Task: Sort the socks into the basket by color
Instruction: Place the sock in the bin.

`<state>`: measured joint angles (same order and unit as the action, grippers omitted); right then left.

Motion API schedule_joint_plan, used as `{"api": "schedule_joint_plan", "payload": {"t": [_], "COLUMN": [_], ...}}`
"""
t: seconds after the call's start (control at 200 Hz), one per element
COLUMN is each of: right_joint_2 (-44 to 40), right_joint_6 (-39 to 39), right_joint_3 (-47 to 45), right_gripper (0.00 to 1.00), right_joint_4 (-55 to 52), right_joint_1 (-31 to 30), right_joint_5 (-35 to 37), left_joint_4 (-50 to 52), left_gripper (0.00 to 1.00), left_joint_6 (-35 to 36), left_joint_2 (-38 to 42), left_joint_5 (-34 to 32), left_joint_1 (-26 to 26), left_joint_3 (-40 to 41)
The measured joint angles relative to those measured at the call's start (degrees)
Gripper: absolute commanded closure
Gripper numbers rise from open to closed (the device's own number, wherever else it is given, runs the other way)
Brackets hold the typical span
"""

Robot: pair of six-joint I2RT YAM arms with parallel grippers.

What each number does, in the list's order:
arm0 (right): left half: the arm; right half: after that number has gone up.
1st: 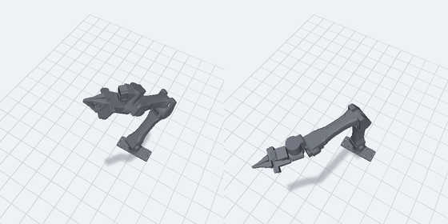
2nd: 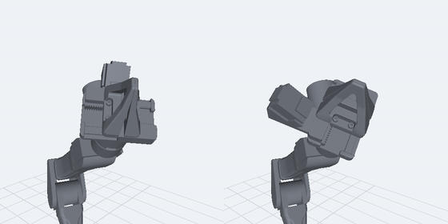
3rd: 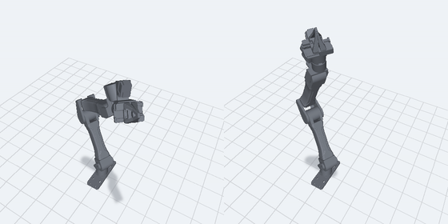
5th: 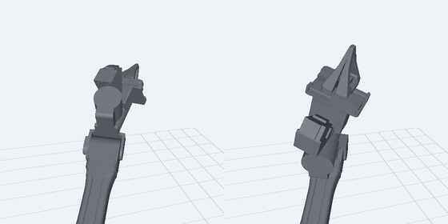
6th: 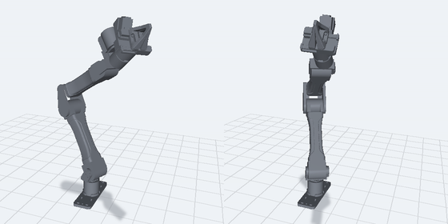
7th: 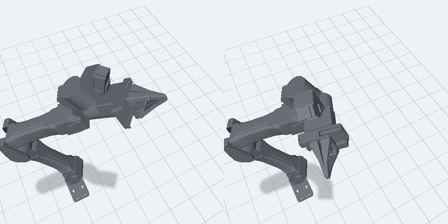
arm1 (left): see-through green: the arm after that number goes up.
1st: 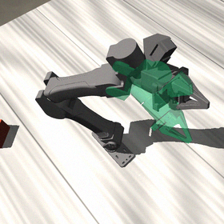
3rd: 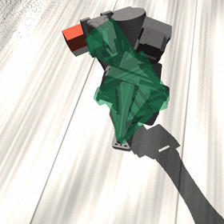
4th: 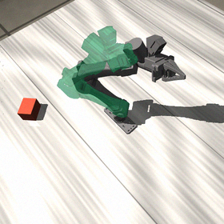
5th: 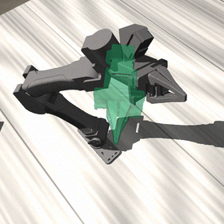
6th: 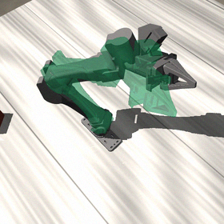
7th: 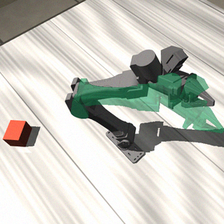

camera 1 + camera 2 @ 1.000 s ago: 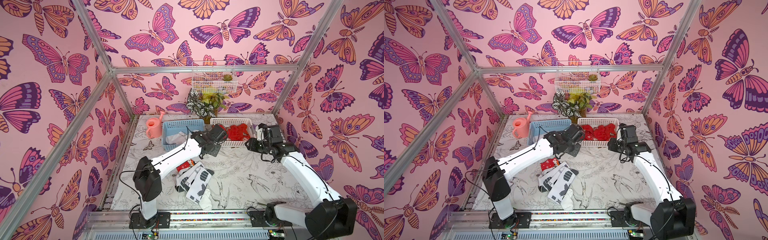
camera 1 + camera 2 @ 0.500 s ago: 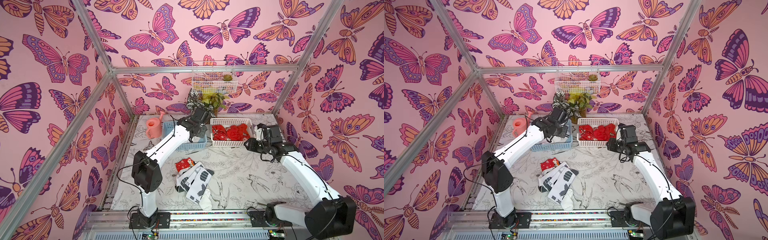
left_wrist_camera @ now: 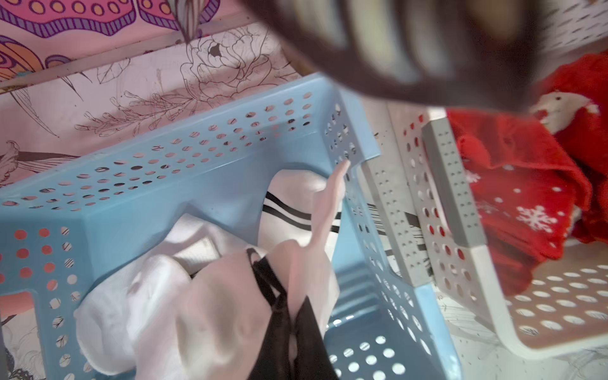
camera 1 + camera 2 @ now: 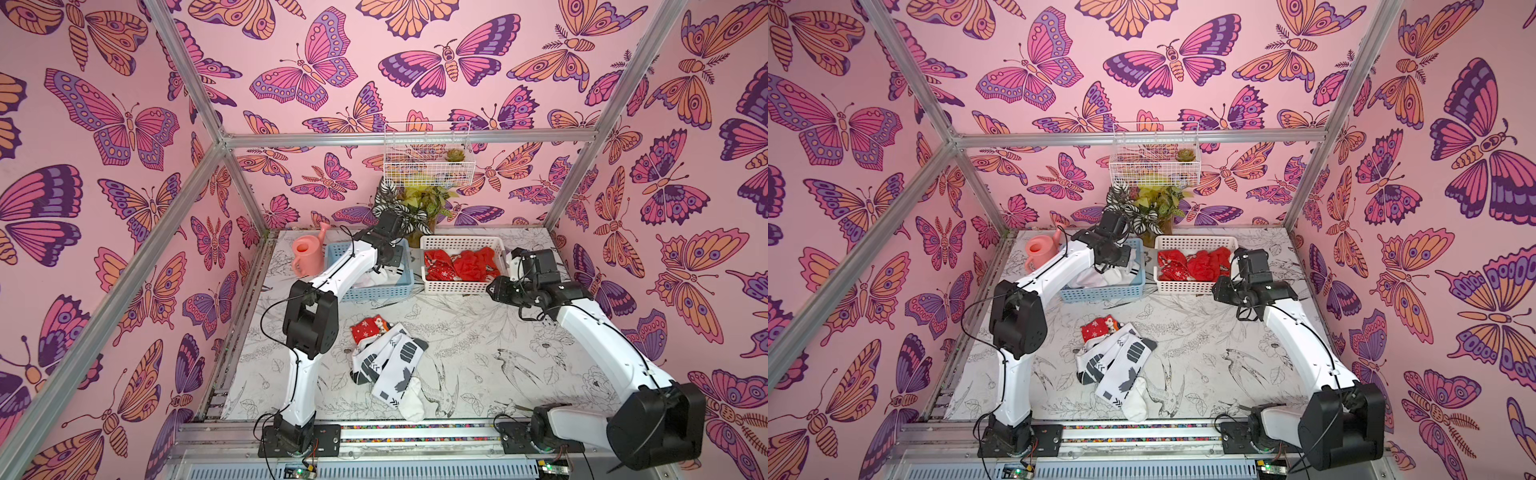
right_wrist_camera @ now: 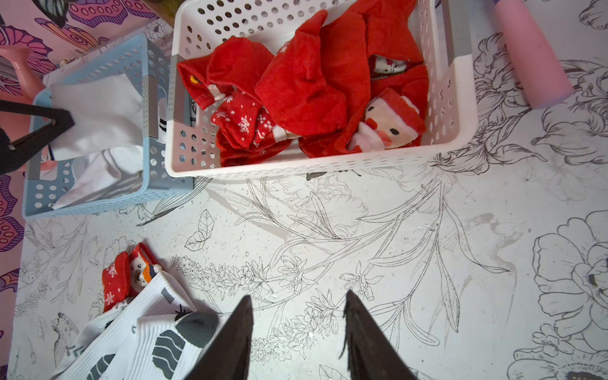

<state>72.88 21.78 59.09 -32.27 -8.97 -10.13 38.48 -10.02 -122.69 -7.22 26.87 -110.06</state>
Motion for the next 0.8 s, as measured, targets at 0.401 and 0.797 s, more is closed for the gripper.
{"api": "schedule_joint_plan", "payload": {"t": [0.401, 0.797], "right_joint_2": [2.0, 2.8], "right_joint_6": [0.0, 0.1], "right_joint_3": [0.2, 0.9], "right_gripper": [0.53, 0.53], "right_joint_4": [0.2, 0.9], "right_joint_1": [0.0, -0.2], "right_joint_5": [0.0, -0.1], "left_joint_4": [-1.2, -1.4], "left_gripper": [0.91, 0.79], "left_joint_6": [0.0, 0.6], "left_joint_2": [-2.7, -5.5], "left_joint_5": [0.3, -0.3], "left_joint_1": [-3.8, -5.6], "left_joint_3": [-0.2, -0.3]}}
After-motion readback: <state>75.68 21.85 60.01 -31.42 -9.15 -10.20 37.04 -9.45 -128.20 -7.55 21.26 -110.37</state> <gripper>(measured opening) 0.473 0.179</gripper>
